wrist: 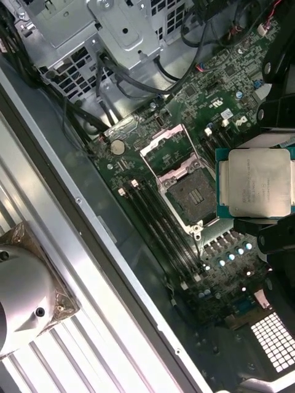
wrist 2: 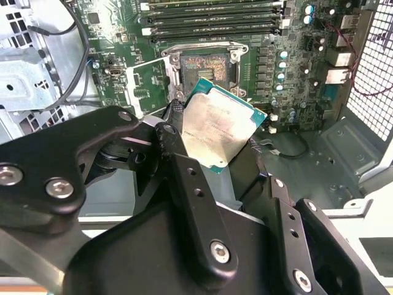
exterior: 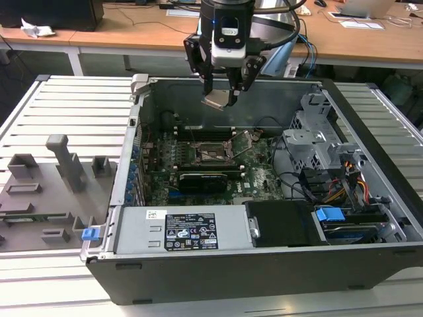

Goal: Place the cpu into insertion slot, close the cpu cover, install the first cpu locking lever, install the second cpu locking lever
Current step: 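Place the cpu into insertion slot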

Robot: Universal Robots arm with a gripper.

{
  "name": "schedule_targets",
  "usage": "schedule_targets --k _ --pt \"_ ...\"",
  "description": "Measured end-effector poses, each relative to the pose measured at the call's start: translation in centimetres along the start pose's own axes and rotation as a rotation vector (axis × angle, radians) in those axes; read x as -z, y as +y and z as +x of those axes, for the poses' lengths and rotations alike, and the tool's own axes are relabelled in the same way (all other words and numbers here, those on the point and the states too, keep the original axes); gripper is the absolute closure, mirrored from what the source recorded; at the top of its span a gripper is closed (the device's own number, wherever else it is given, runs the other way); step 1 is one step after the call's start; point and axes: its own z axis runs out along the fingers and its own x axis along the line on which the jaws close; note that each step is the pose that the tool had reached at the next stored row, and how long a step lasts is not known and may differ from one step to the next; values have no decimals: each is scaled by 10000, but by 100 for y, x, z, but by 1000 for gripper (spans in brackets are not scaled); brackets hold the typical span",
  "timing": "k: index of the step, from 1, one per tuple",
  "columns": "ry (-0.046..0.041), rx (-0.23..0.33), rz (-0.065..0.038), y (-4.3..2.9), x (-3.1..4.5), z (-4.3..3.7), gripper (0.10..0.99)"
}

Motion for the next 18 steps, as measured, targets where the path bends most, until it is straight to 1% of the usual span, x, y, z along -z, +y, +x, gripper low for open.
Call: schedule_targets --k 5,18 --pt "-19 -213 -5 0 -5 0 545" --pt "-101 -1123 -22 -2 -27 -1 545"
